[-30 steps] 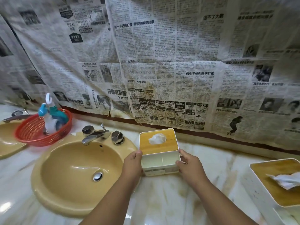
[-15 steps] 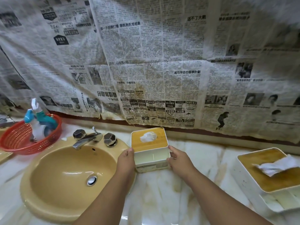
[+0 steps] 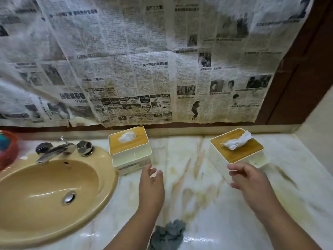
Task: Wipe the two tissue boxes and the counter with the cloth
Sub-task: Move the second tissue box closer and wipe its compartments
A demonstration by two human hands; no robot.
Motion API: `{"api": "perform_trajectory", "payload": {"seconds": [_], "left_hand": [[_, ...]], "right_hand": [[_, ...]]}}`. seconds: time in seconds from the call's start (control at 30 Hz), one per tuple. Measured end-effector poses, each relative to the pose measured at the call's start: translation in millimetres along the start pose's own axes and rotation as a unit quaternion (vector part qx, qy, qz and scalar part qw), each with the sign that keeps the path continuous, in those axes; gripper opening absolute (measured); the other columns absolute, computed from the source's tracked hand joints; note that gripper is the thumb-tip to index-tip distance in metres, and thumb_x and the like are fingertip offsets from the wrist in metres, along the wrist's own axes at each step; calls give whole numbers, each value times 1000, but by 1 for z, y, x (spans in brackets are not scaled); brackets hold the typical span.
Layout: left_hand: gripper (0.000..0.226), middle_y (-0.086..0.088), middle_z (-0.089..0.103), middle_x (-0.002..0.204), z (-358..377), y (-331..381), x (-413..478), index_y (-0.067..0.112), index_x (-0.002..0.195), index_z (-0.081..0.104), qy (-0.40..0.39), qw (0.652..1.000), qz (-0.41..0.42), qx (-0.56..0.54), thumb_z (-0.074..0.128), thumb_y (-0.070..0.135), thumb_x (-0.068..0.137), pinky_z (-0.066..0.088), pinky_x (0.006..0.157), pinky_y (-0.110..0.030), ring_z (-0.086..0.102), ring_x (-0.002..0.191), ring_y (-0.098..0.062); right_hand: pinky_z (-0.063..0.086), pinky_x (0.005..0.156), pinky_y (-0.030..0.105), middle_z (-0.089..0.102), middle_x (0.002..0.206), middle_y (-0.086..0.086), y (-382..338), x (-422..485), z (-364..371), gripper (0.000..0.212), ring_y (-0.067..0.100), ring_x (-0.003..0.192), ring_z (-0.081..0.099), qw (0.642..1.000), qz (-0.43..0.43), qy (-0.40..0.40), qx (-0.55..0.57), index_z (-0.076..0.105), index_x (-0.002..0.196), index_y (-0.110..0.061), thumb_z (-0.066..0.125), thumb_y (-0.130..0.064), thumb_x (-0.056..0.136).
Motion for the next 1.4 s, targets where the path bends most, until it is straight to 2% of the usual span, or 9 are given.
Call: {"api": "perform_trajectory", "payload": {"seconds": [0.13,0.23,0.37,0.57,0.7,0.83,1.07,1.27,1.4], "left_hand": [[45,15,59,105,73,16,-21,17,140,48,-136,990,-44,17,56,35,98,53,97,-48,63,98,-15],[41,0,61,111,120,26,-26,15,134,54,-177,979,-100,7,57,34,98,58,90,-47,65,90,-19],[24,-11,59,109,159,37,-24,12,91,58,-166,975,-145,-14,58,34,98,61,81,-42,63,102,-30],[42,-7,57,120,198,45,-34,14,121,57,-209,970,-121,41,60,45,94,60,80,-39,59,103,-27],[18,-1,59,103,212,46,-38,19,100,59,-213,969,-123,20,61,36,96,59,87,-42,59,101,-23],[9,-10,64,103,215,48,-36,16,90,62,-200,971,-134,-9,62,25,93,62,81,-40,66,96,-29],[18,-9,64,93,202,51,-30,5,95,67,-181,978,-102,-12,52,16,93,62,80,-41,64,86,-28],[17,-6,68,91,152,51,-26,8,95,67,-157,982,-90,-47,51,11,94,62,75,-37,69,79,-26],[16,-4,71,89,107,39,-26,10,93,68,-138,985,-91,-53,53,12,94,60,71,-34,71,76,-24]], "right_hand": [[57,85,55,70,93,2,16,17,-75,21,19,77,62,994,23,106,-23,72,96,-14,59,2,92],[57,85,48,69,101,3,29,46,-106,16,22,85,63,987,35,149,-40,69,100,-16,61,-6,90],[51,87,37,62,122,6,43,82,-112,32,24,106,61,987,38,123,-93,61,122,-16,62,-18,90],[46,102,39,60,133,10,52,103,-117,42,27,120,58,990,65,91,-82,56,136,-14,56,-23,96],[45,106,38,61,134,6,54,110,-115,40,25,125,56,993,62,68,-72,62,134,-13,51,-17,96],[53,100,50,69,124,1,69,122,-115,46,24,114,64,995,61,53,-56,69,123,-22,45,-16,85],[54,99,42,72,117,-4,54,116,-99,61,17,112,66,998,31,29,-45,70,126,-17,44,8,76],[59,85,37,77,106,-8,48,96,-61,55,17,101,72,1000,6,-26,8,73,121,-21,52,8,79],[59,91,49,78,101,-8,45,77,-27,48,19,97,74,996,-4,-77,48,77,107,-26,54,5,79]]}}
Point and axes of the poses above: each hand's wrist, its own x-axis towards the middle knuckle, its own z-axis out of the palm, y = z × x, the point moved 7 cm from there along x, towards the middle knuckle
